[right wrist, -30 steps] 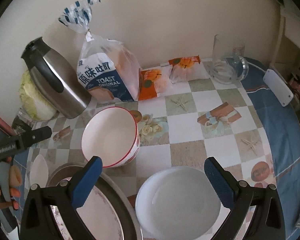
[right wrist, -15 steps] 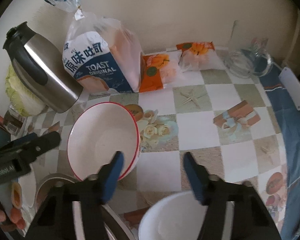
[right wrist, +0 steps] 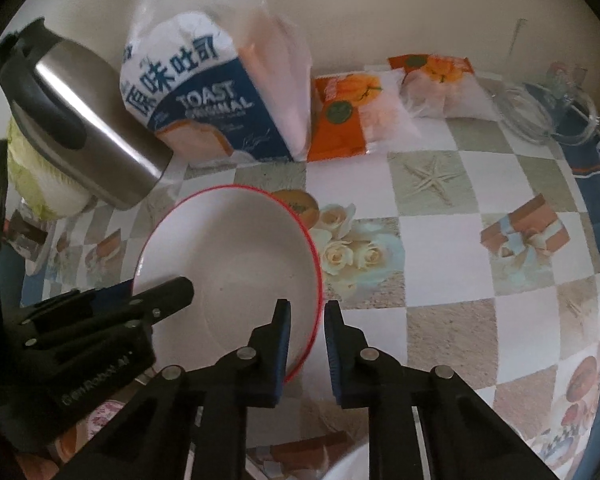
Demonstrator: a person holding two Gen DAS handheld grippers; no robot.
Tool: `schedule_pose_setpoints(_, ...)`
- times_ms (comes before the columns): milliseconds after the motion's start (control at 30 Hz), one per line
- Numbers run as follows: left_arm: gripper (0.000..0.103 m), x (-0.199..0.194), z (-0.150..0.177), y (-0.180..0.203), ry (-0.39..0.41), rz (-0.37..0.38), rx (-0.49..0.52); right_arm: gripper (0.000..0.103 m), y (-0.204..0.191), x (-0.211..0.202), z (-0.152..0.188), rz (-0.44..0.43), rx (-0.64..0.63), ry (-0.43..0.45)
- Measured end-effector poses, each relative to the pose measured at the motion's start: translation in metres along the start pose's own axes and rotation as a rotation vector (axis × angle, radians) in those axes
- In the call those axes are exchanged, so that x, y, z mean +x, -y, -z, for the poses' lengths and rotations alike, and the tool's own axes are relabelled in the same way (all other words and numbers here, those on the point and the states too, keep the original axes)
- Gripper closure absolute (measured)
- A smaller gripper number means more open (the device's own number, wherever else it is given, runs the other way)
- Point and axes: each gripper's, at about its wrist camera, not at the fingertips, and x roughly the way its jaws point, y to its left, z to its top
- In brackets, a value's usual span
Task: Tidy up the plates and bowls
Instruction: 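Lift the red-rimmed bowl with both tools and carry it over the basin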
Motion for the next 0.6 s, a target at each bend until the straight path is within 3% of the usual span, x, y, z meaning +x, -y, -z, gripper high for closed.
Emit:
schedule_pose_setpoints(67,0.091,0.003,0.001,0.002,-0.008,0.017,0.005,0.084,0.0,0.001,0.0,-0.004,0.001,0.003)
schedule_pose_setpoints(367,0.091,-0.009,0.002,0.02,0.048,0.03,0.043,0.085,0.008,-0.019,-0.001,-0.002,0.005,0.062)
schedule_pose_setpoints(600,0.091,-0.053,0.004,0.034,0.131,0.026,0.075,0.085,0.006,-0.063,0.001,0.016,-0.016,0.136)
